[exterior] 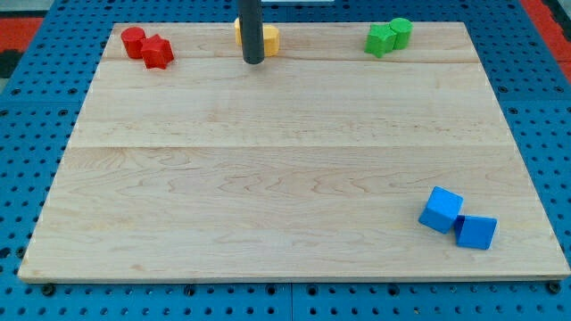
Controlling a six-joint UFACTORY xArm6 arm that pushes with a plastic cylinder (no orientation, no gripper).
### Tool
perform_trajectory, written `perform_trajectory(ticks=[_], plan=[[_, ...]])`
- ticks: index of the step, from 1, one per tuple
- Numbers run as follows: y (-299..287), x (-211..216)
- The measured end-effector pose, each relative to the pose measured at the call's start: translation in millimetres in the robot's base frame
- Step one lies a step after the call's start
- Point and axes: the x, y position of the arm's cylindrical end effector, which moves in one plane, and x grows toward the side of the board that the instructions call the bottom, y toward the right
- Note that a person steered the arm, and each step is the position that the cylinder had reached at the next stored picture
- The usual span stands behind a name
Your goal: Move the yellow hexagon bottom right to the yellow heart
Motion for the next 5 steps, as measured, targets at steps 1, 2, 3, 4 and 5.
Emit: perform_trajectory(ticks=[1,2,3,4,5], plan=[[-33,8],[-40,8],[-38,9],[-35,-2],[-59,-40]])
